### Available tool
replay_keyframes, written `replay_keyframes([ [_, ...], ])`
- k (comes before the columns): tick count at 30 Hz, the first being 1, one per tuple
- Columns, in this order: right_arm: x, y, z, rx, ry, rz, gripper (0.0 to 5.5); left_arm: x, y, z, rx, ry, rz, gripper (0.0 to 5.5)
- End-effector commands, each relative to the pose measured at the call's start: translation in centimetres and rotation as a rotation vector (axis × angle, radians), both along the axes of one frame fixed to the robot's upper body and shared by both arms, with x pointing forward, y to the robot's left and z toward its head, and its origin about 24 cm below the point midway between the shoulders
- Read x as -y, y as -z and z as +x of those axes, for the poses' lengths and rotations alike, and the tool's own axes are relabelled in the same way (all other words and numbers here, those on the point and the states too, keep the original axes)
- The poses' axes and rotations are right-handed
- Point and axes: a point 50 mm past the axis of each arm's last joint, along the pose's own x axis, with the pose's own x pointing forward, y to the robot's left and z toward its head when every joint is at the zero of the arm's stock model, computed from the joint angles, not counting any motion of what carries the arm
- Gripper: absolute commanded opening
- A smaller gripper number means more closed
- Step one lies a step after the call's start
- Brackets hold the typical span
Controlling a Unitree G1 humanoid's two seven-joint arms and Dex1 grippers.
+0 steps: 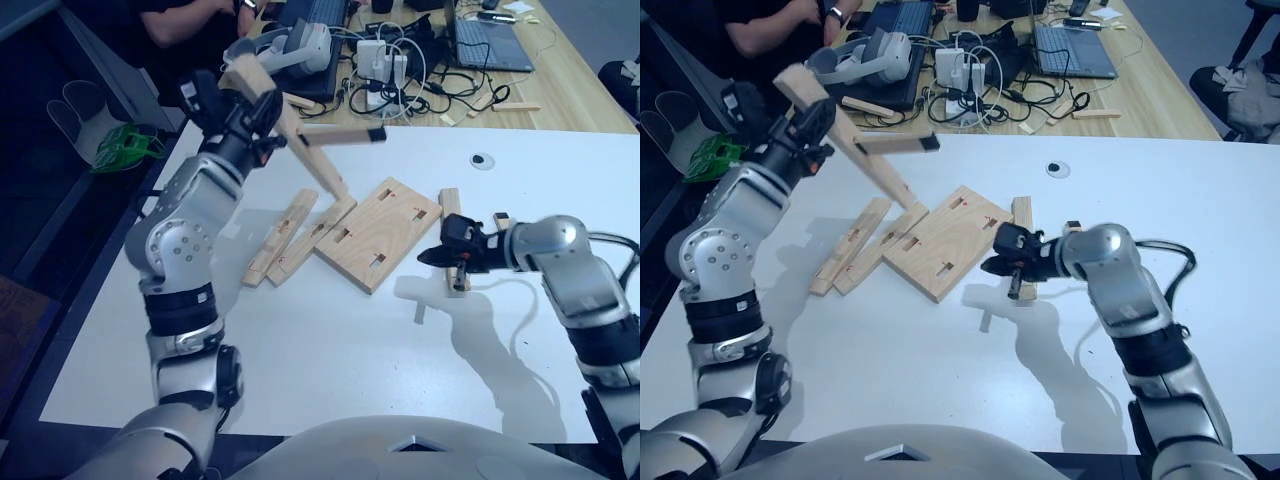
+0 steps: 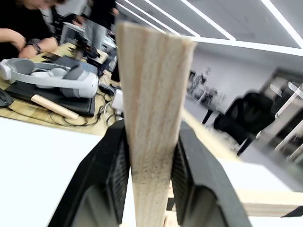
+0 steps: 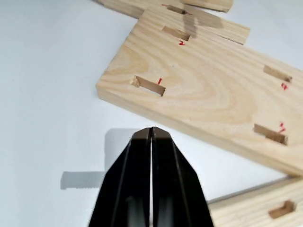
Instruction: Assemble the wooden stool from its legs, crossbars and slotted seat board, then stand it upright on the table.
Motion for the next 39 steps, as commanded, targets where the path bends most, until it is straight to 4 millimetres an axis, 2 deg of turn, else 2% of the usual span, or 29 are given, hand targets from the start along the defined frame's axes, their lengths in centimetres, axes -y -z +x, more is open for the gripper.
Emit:
replay_keyframes([
  [1, 1.3, -0.3, -1.8, -0.018, 0.076, 0.015, 0.0, -0.2, 0.4, -1.0, -0.022, 0.105, 0.062, 1.02],
  [7, 1.0, 0.1, -2.0, -0.007, 0.132, 0.033, 0.0, 0.2, 0.8, -1.8, -0.051, 0.169, 0.065, 1.02],
  [17, 0.7, -0.1, -1.6, 0.014, 0.141, 0.053, 0.0, 0.9, 1.9, -1.2, -0.048, 0.148, 0.124, 1.02],
  [27, 0.3, -0.1, -1.5, 0.026, 0.146, 0.067, 0.0, 1.7, 3.0, -1.9, -0.084, 0.198, 0.118, 1.02],
  [33, 0.3, -0.1, -1.4, 0.037, 0.15, 0.076, 0.0, 1.9, 3.2, -2.0, -0.067, 0.181, 0.198, 1.02],
  [37, 0.2, -0.5, -1.1, 0.066, 0.193, 0.146, 0.0, 2.3, 3.0, -2.4, -0.021, 0.147, 0.242, 1.02],
  [39, 0.2, -1.2, -0.6, 0.07, 0.247, 0.24, 0.0, 2.5, 2.9, -2.6, 0.016, 0.126, 0.252, 1.02],
])
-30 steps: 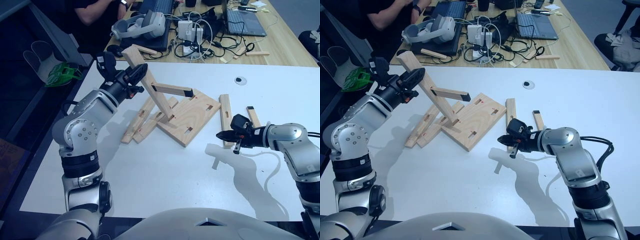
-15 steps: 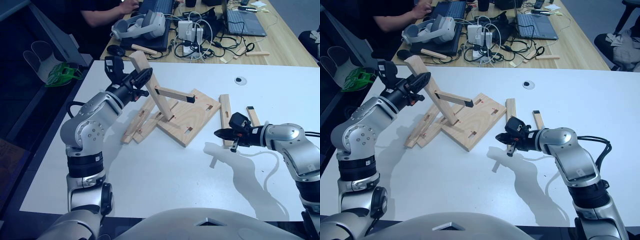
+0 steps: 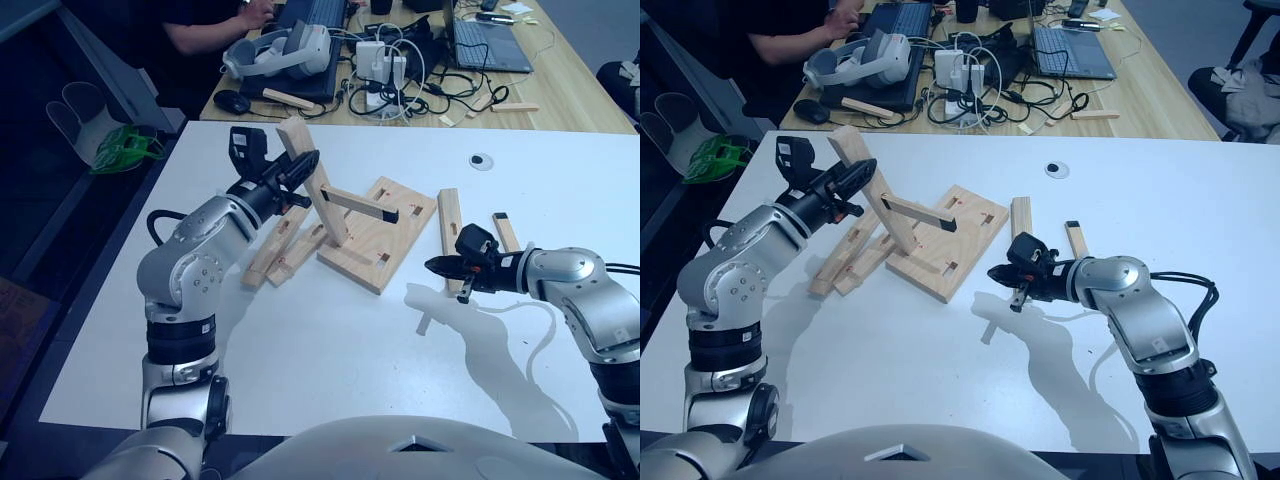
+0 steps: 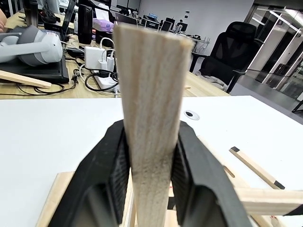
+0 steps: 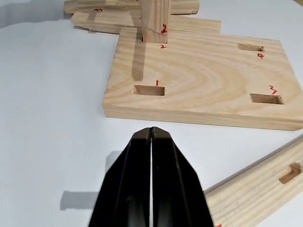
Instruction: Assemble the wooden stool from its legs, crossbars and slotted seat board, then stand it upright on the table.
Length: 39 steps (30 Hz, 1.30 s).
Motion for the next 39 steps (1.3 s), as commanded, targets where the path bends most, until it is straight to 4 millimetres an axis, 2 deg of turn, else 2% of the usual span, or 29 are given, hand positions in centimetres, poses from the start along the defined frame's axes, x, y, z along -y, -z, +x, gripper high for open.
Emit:
replay_keyframes([
  [1, 0.1, -1.7, 1.3, 0.034, 0.106, 0.187, 0.0, 0.0, 0.0, -0.5, 0.07, -0.058, 0.043, 1.02],
  [6, 1.6, -3.9, 2.4, 0.041, 0.223, 0.368, 0.0, 0.5, 1.4, -1.1, 0.077, -0.072, 0.035, 1.02],
  [10, 2.7, -5.9, 4.7, 0.136, 0.396, 0.499, 0.0, 1.4, 3.0, -1.4, 0.048, -0.097, 0.054, 1.02],
  [13, 3.1, -6.7, 5.7, 0.177, 0.487, 0.553, 0.0, 1.7, 4.3, -1.9, 0.046, -0.132, 0.072, 1.02],
  [24, 1.8, -4.9, 5.2, 0.148, 0.457, 0.507, 0.0, 1.9, 3.9, -1.8, 0.084, -0.134, 0.058, 1.02],
  [25, 1.7, -4.6, 5.1, 0.143, 0.454, 0.498, 0.0, 1.9, 3.9, -1.8, 0.084, -0.134, 0.06, 1.39],
  [28, 1.4, -3.6, 4.6, 0.12, 0.449, 0.488, 0.0, 1.8, 3.8, -1.7, 0.098, -0.142, 0.064, 1.79],
  [31, 1.6, -2.6, 4.4, 0.087, 0.486, 0.518, 0.0, 2.0, 3.1, -1.9, 0.174, -0.12, 0.113, 2.21],
  [34, 1.8, -2.1, 4.3, 0.068, 0.52, 0.543, 0.0, 2.4, 1.6, -2.2, 0.311, -0.103, 0.177, 2.58],
  [37, 1.9, -1.9, 4.3, 0.056, 0.537, 0.561, 0.0, 2.5, -1.7, -1.8, 0.469, -0.144, 0.179, 3.08],
  [39, 1.9, -1.8, 4.3, 0.05, 0.541, 0.566, 0.0, 2.5, -3.4, -1.0, 0.507, -0.177, 0.173, 3.37],
])
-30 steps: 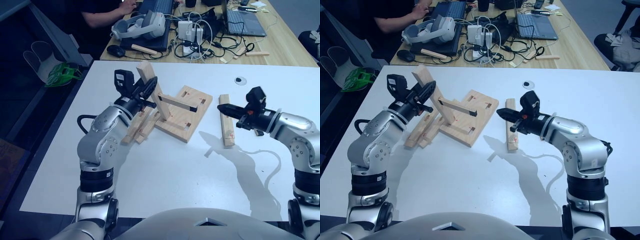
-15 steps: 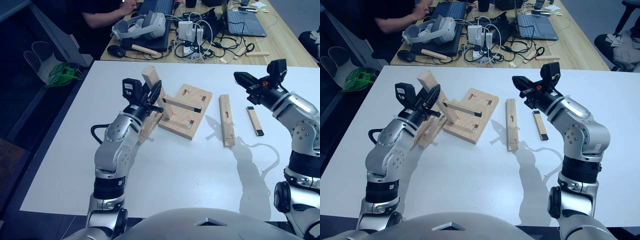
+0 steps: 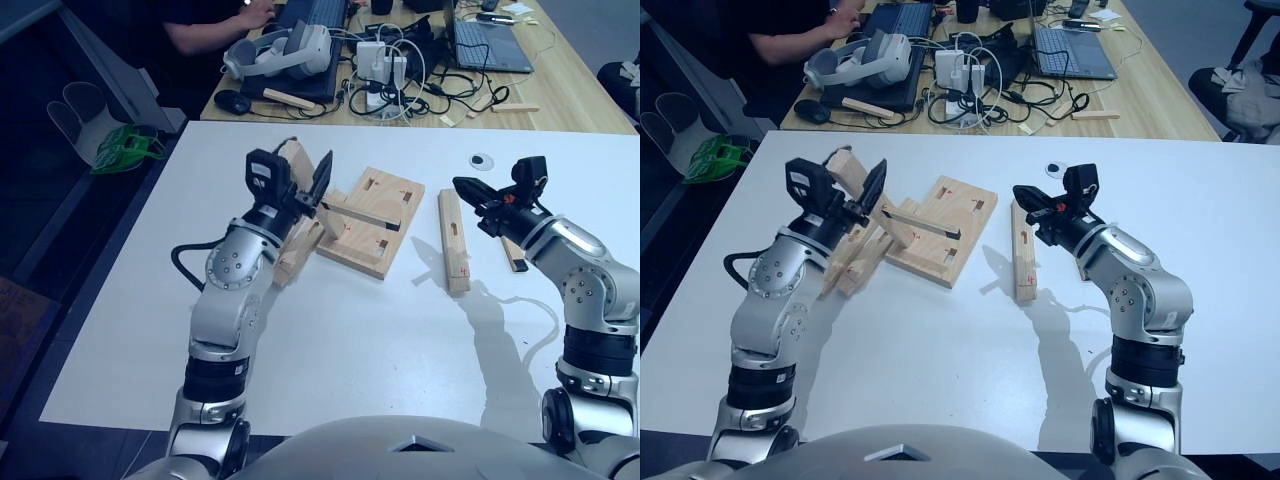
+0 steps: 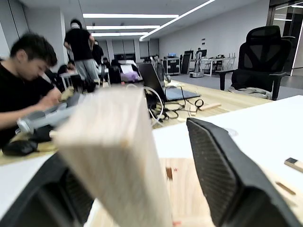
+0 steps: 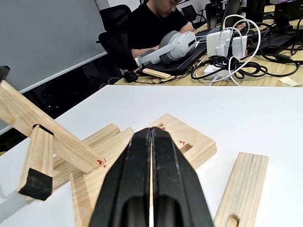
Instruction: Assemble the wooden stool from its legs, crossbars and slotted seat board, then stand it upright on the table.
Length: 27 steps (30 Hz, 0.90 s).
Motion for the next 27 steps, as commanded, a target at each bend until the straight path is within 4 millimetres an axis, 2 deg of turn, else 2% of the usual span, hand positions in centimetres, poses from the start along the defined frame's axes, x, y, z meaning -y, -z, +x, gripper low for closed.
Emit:
replay_keyframes([
  [1, 0.0, 0.3, 0.0, -0.012, 0.012, 0.03, 0.0, -0.1, -3.6, 1.3, 0.106, -0.047, -0.016, 3.48],
  [4, -0.2, 0.4, 0.1, -0.016, 0.007, 0.038, 0.0, -1.4, -4.6, 1.8, 0.126, -0.137, -0.053, 3.93],
  [5, -0.2, 0.4, 0.0, -0.016, 0.009, 0.041, 0.0, -2.5, -5.7, 1.9, 0.181, -0.2, -0.065, 4.1],
  [6, -0.2, 0.5, 0.0, -0.017, 0.012, 0.044, 0.0, -3.6, -6.5, 1.9, 0.226, -0.261, -0.075, 4.27],
  [8, -0.1, 0.6, -0.3, -0.02, 0.021, 0.053, 0.0, -7.4, -7.3, 2.1, 0.238, -0.421, -0.065, 4.64],
  [10, 0.1, 0.8, -0.4, -0.027, 0.025, 0.06, 0.0, -11.1, -5.8, 1.8, 0.139, -0.54, -0.066, 5.04],
  [12, 0.1, 0.9, -0.6, -0.032, 0.026, 0.063, 0.0, -13.4, -3.1, 1.2, -0.005, -0.59, -0.073, 5.38],
  [13, 0.1, 1.0, -0.6, -0.035, 0.026, 0.064, 0.0, -13.9, -0.8, 0.9, -0.138, -0.552, -0.079, 5.38],
  [16, 0.1, 1.0, -0.8, -0.041, 0.024, 0.066, 0.0, -13.3, 6.0, -1.0, -0.553, -0.372, -0.121, 5.38],
  [18, 0.0, 1.0, -0.8, -0.046, 0.018, 0.066, 0.0, -12.6, 9.0, -2.7, -0.747, -0.251, -0.131, 5.38],
  [21, -0.1, 1.0, -0.9, -0.05, 0.013, 0.069, 0.0, -11.7, 10.5, -3.7, -0.864, -0.132, -0.026, 5.38],
  [27, -0.2, 0.7, -0.9, -0.053, 0.019, 0.084, 0.0, -12.3, 11.6, -3.4, -0.903, -0.121, 0.154, 5.38],
])
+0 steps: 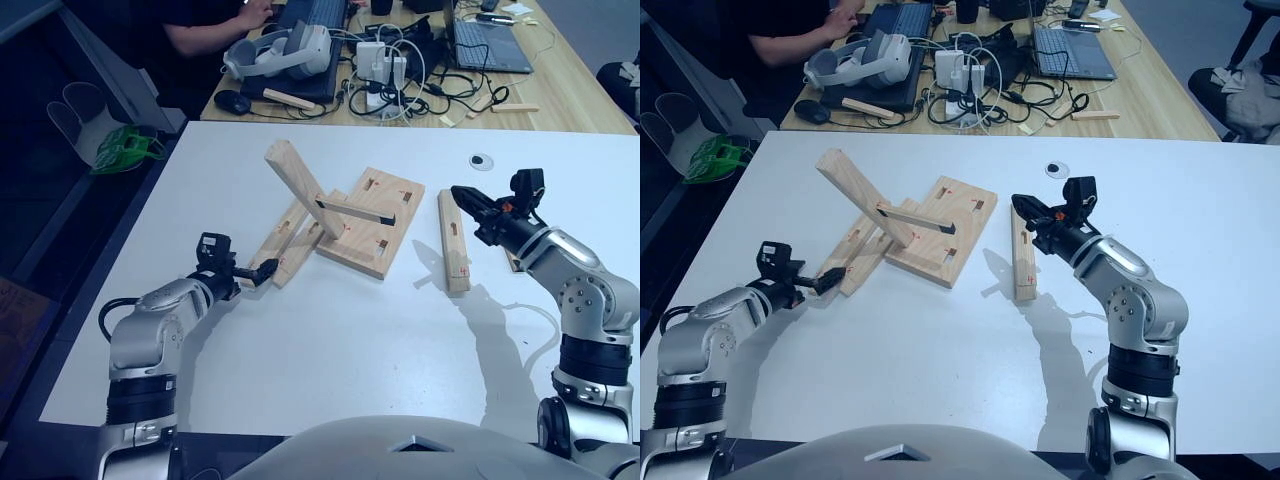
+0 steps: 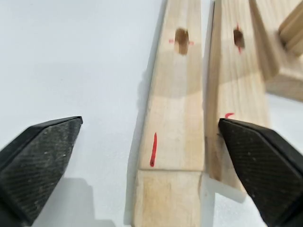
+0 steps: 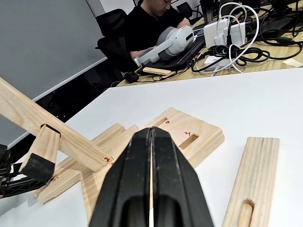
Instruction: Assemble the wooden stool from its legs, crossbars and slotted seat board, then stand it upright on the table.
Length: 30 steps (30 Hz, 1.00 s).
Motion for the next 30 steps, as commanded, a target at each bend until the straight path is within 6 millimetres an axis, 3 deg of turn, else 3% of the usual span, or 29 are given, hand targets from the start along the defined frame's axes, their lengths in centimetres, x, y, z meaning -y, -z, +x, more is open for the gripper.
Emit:
replay_keyframes([
  [1, 0.0, -0.2, -0.1, -0.005, -0.002, 0.009, 0.0, -0.8, 0.8, 0.0, -0.041, 0.02, 0.102, 5.38],
  [10, -0.2, -0.2, 0.0, -0.01, -0.001, 0.019, 0.0, -0.2, 1.4, -0.1, -0.054, 0.09, 0.124, 5.38],
  [19, -0.2, 0.0, 0.3, -0.009, 0.02, 0.03, 0.0, -0.5, 3.2, -0.9, -0.141, 0.066, 0.105, 4.03],
  [30, 1.5, -1.2, 2.4, 0.035, 0.209, 0.106, 0.0, 0.6, 2.9, 0.0, -0.093, 0.073, 0.043, 2.39],
])
